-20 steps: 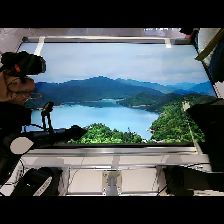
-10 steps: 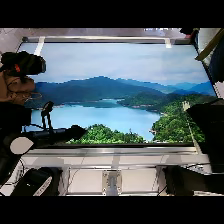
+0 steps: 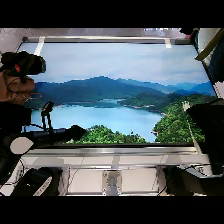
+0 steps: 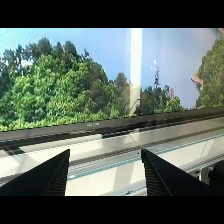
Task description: Fold the clothes and pants, and hang the long-sleeved shirts on hangers.
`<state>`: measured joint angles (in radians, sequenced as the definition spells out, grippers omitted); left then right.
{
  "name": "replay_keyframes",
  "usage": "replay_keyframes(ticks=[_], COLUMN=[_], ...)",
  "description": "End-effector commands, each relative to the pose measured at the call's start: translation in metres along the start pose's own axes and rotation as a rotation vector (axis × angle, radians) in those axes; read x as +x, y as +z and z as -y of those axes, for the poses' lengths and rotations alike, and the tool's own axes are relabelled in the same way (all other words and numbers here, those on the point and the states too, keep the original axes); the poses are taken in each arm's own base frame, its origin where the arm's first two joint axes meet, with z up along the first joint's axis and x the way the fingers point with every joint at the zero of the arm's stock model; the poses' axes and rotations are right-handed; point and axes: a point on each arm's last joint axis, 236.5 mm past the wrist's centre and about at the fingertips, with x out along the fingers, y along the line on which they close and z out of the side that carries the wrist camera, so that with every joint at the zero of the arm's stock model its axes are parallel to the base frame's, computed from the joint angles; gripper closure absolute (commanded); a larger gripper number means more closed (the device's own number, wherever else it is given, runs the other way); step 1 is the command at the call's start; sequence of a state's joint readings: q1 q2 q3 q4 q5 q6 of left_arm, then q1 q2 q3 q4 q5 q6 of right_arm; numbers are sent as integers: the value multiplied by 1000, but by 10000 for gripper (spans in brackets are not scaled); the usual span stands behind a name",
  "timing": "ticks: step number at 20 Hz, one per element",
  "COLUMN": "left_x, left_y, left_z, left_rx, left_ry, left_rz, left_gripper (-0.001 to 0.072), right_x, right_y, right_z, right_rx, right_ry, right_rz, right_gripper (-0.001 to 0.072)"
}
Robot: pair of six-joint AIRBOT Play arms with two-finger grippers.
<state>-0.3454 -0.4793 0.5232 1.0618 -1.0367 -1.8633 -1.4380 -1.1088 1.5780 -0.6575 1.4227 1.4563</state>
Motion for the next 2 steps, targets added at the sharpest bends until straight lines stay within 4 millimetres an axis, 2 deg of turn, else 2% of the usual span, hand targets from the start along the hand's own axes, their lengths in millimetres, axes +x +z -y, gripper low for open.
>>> replay_keyframes(ticks=[1,2], left_x=[0,0], left_y=[0,-1], left_z=[0,0], left_rx=[0,0], left_ry=[1,2], left_rz=[-1,-5], left_gripper=[212,212], right_x=[0,0], right_y=[0,0], right_z=[-4,-4], right_rx=[-4,-4], right_ry=[8,8], right_rz=[3,3], right_gripper=[326,326])
